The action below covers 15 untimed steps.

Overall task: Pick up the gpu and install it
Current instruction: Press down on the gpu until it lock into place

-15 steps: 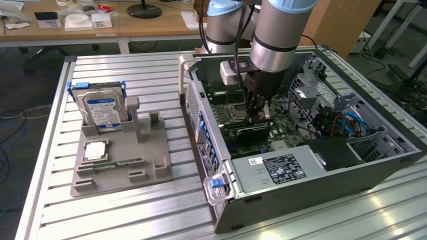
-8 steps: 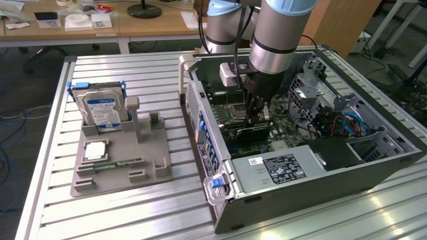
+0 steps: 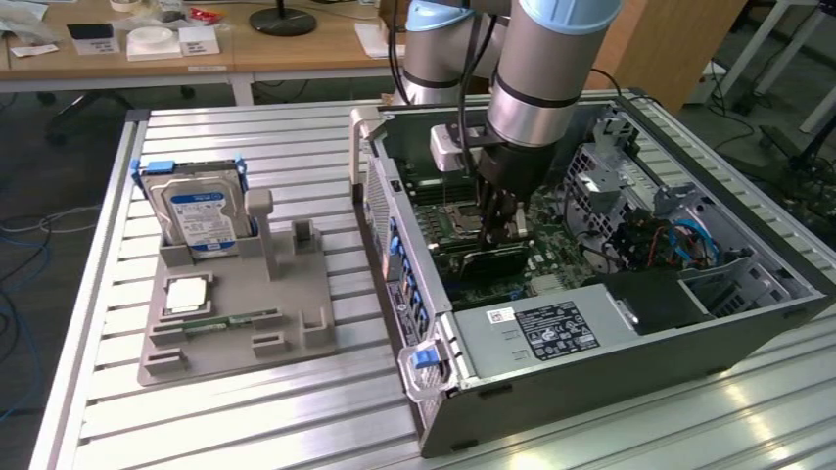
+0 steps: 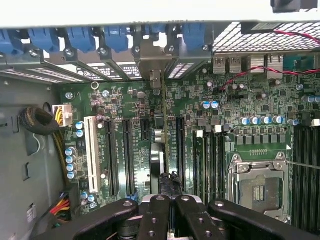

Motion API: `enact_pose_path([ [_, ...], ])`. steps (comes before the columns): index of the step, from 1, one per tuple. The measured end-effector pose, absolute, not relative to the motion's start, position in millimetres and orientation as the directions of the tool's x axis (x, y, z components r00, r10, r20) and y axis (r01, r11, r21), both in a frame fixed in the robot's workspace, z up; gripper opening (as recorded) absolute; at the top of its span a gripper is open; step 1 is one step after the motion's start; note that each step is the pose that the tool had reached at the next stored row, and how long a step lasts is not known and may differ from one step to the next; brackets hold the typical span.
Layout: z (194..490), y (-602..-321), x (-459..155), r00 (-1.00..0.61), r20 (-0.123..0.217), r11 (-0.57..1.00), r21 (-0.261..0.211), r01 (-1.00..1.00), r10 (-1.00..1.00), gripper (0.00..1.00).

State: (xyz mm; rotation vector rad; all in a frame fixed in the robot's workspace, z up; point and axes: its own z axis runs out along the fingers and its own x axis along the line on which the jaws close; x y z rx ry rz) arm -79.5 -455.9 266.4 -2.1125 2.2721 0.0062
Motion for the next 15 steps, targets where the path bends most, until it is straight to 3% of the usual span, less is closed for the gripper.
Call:
enact_pose_path([
  [15,265.8,-455.6,-80.1,-0.072,-0.031,0.073,-0.024,-0.997,-0.997,0.11],
])
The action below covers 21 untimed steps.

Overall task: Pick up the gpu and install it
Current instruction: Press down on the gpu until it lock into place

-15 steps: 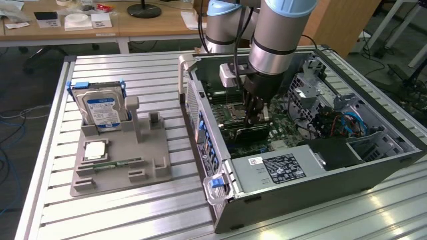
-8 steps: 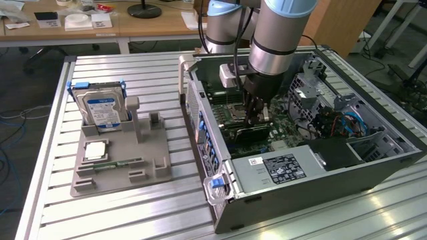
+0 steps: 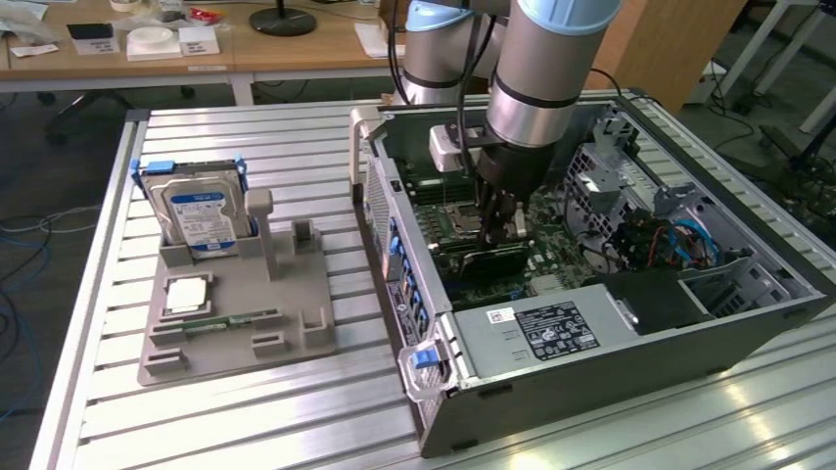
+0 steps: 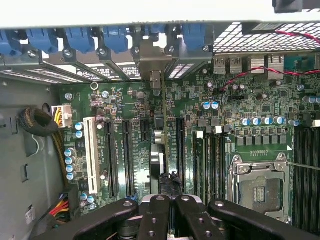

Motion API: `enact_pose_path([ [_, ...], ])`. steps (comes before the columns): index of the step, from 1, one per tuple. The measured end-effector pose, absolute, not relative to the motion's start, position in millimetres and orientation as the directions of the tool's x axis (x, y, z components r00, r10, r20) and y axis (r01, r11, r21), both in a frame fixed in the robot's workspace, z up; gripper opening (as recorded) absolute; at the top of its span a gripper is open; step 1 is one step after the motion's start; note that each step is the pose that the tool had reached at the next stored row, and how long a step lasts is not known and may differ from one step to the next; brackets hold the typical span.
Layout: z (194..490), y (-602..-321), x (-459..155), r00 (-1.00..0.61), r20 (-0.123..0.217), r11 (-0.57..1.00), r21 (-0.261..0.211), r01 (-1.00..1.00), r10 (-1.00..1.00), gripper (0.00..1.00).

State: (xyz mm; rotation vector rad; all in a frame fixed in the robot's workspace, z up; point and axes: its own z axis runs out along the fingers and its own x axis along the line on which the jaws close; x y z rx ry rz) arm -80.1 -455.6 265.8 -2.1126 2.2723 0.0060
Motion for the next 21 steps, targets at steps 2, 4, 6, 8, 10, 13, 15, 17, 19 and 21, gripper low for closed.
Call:
enact_pose_path([
  [2,264.2,-455.6,-80.1,-0.072,-0.032,0.073,-0.024,-0.997,-0.997,0.11],
  [4,264.2,-455.6,-80.1,-0.072,-0.031,0.073,-0.024,-0.997,-0.997,0.11],
  [6,264.2,-455.6,-80.1,-0.072,-0.031,0.073,-0.024,-0.997,-0.997,0.11],
  [8,263.7,-455.6,-80.1,-0.072,-0.031,0.073,-0.024,-0.997,-0.997,0.11],
  [10,262.6,-455.7,-80.1,-0.072,-0.031,0.073,-0.024,-0.997,-0.997,0.11],
  [13,262.6,-455.7,-80.1,-0.072,-0.031,0.073,-0.024,-0.997,-0.997,0.11],
  [15,262.4,-454.9,-80.0,-0.072,-0.031,0.073,-0.024,-0.997,-0.997,0.11],
  [17,262.4,-454.9,-80.0,-0.072,-0.031,0.073,-0.024,-0.997,-0.997,0.11],
  [19,262.4,-454.9,-80.1,-0.072,-0.031,0.073,-0.024,-0.997,-0.997,0.11],
  [21,262.3,-455.0,-80.1,-0.072,-0.031,0.073,-0.024,-0.997,-0.997,0.11],
])
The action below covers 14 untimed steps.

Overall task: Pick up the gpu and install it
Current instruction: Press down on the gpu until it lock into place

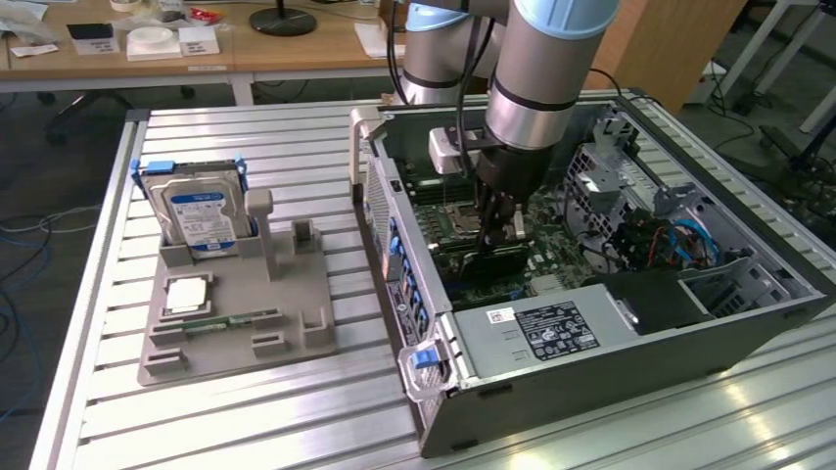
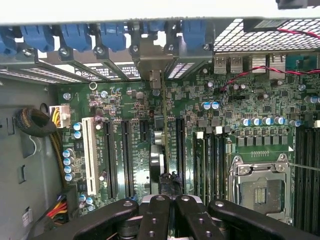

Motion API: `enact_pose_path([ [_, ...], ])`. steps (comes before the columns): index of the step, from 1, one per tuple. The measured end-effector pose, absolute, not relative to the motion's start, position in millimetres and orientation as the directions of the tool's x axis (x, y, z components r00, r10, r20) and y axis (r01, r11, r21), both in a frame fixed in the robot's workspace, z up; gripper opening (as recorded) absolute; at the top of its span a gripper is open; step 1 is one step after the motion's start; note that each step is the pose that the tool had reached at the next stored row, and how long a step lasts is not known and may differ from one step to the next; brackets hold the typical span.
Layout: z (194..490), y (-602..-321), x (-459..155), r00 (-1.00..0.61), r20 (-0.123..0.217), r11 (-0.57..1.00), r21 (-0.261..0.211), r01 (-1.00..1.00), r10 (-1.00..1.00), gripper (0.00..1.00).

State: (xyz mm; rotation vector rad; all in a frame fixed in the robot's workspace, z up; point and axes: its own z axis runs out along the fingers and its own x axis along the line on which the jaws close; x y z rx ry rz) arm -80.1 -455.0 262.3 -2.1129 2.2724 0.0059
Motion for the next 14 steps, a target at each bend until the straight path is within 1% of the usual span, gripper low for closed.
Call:
enact_pose_path([
  [14,261.0,-455.1,-81.1,-0.072,-0.031,0.073,-0.024,-0.997,-0.997,0.11],
])
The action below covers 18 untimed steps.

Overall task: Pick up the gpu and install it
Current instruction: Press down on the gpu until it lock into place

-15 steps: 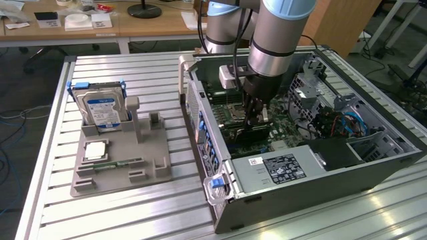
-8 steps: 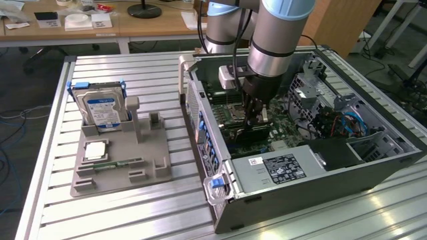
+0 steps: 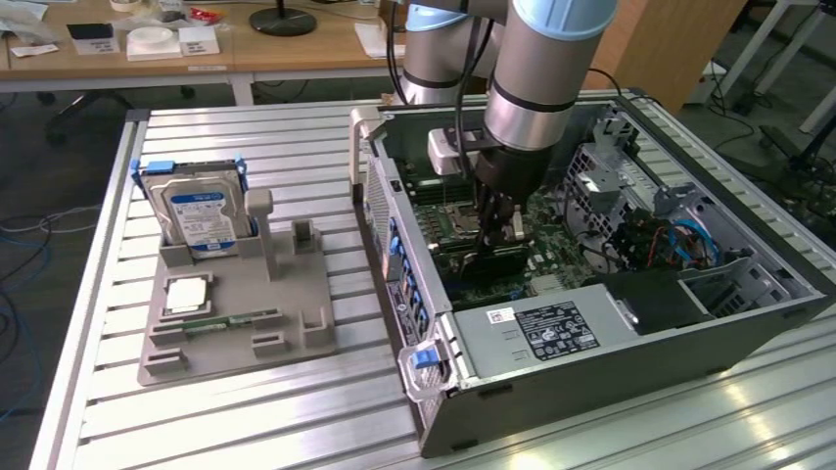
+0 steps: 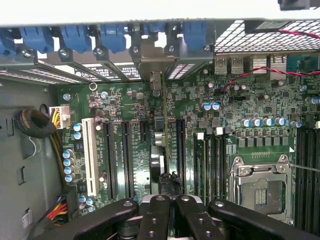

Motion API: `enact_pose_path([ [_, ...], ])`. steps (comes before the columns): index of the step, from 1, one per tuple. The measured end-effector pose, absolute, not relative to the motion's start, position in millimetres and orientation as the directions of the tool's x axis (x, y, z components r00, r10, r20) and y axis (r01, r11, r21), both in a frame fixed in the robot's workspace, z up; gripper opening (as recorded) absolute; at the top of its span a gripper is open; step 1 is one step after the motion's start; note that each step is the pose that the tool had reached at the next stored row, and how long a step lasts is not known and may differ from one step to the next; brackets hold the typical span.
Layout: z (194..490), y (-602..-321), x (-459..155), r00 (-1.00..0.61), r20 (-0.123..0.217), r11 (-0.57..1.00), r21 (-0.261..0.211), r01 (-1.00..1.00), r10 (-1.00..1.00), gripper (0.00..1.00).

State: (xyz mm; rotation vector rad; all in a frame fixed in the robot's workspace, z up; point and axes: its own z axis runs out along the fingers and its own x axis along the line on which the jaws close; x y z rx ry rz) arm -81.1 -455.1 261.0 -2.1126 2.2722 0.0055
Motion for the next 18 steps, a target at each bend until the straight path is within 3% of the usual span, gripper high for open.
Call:
enact_pose_path([
  [18,268.1,-455.0,-80.3,-0.072,-0.031,0.073,-0.023,-0.997,-0.997,0.11],
])
